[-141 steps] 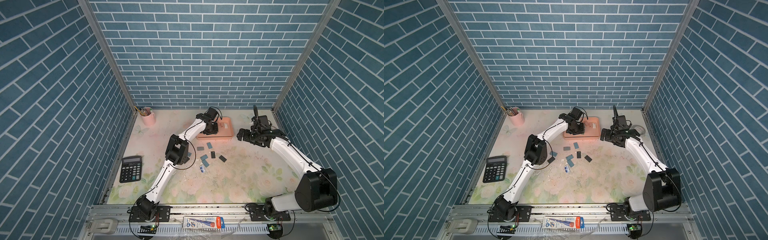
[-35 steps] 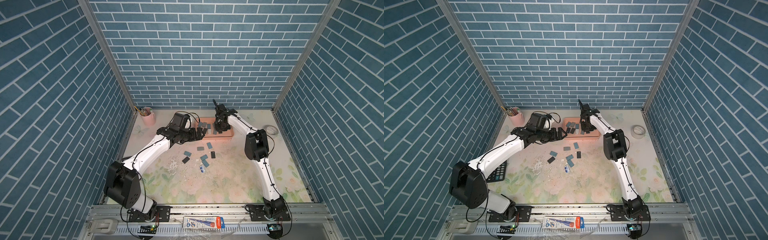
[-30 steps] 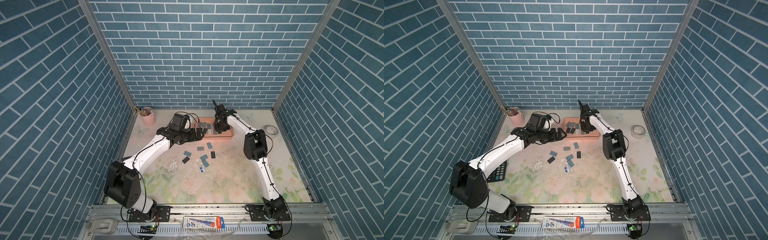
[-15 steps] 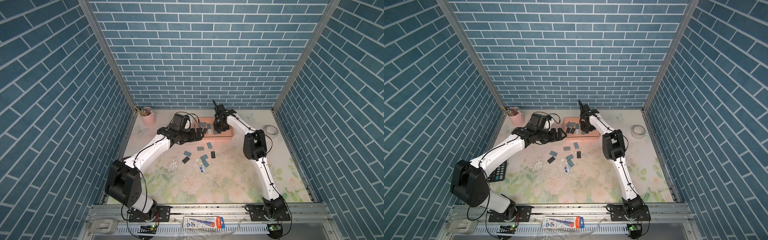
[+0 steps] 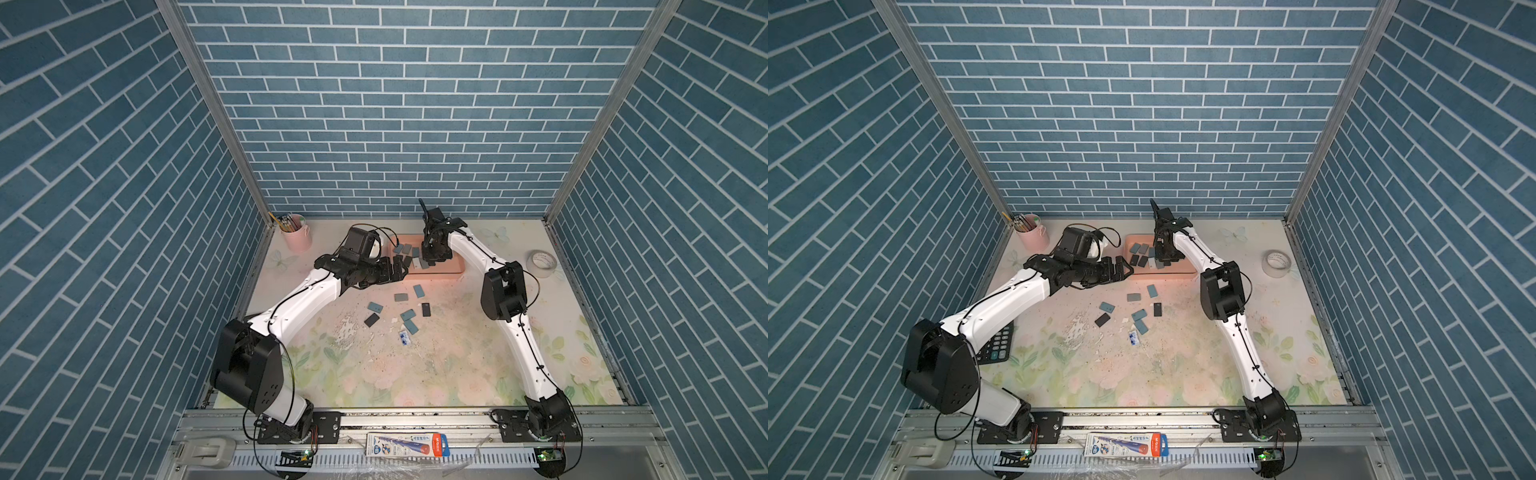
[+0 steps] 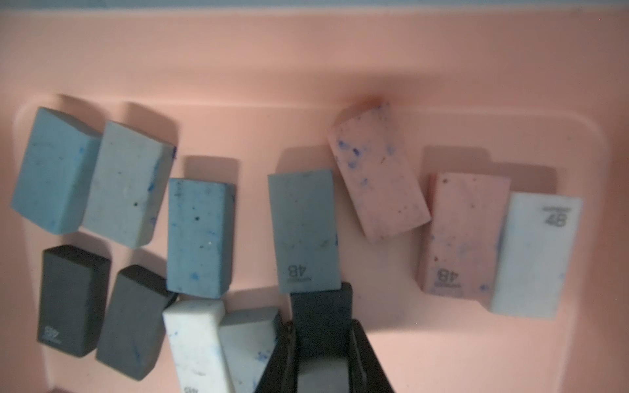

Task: Put the eraser in the storage box
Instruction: Place the eraser at the center of the board.

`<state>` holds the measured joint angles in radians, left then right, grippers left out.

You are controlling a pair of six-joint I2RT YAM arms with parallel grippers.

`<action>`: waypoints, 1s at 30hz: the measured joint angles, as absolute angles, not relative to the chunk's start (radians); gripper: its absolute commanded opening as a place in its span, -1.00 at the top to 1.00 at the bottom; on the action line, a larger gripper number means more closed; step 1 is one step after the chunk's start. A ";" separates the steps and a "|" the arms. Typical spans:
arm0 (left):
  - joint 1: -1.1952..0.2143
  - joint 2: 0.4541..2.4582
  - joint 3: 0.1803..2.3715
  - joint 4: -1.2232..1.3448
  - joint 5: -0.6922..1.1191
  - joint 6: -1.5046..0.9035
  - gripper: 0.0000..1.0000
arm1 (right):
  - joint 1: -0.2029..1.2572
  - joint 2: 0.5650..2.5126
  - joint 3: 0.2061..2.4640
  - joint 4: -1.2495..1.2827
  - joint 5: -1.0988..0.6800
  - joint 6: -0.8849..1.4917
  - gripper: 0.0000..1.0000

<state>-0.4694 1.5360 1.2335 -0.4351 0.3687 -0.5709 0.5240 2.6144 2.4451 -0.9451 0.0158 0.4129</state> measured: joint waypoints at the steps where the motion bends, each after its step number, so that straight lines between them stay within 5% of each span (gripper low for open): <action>1: -0.469 1.538 1.234 -0.435 0.369 -0.571 -0.99 | 0.527 2.618 2.452 -0.945 0.014 0.415 0.61; 22: -0.430 1.562 1.234 -0.482 0.356 -0.539 -0.99 | 0.554 2.627 2.473 -0.968 0.014 0.414 0.25; 30: -0.430 1.562 1.234 -0.500 0.353 -0.534 -0.99 | 0.554 2.621 2.465 -0.969 0.015 0.414 0.25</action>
